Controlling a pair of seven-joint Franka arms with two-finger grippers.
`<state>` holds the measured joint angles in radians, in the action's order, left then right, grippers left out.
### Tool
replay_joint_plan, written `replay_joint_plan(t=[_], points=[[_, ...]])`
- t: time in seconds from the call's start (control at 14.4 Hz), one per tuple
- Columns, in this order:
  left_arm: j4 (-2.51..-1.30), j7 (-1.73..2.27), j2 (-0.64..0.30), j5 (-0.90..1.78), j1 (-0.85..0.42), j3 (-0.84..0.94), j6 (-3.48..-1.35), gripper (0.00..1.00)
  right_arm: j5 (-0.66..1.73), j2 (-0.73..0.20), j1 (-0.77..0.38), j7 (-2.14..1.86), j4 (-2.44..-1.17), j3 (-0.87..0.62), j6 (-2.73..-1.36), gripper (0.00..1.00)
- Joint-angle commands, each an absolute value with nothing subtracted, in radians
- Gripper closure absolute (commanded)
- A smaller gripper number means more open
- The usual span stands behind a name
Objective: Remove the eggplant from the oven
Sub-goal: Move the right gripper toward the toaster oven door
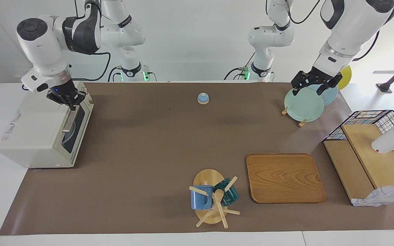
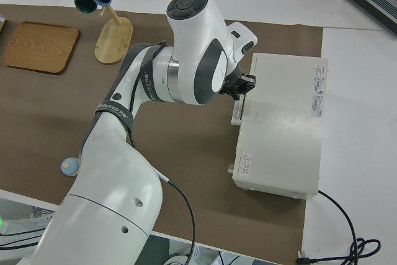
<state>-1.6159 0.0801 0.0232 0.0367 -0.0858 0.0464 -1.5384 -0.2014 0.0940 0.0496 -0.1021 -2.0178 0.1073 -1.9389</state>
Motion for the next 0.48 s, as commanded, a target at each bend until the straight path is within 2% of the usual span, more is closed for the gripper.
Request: replay_joint_plan(t=[0.0,0.42], points=[[-1.638,0.083,0.049,0.018,-0.080,0.051,-1.534,0.00,-0.219,0.106,0.052,-0.040,-2.052,0.097,-1.970,1.00],[-1.638,0.084,0.048,0.018,-0.078,0.051,-1.532,0.00,-0.216,0.083,0.063,-0.041,-2.088,0.097,-2.000,1.00]])
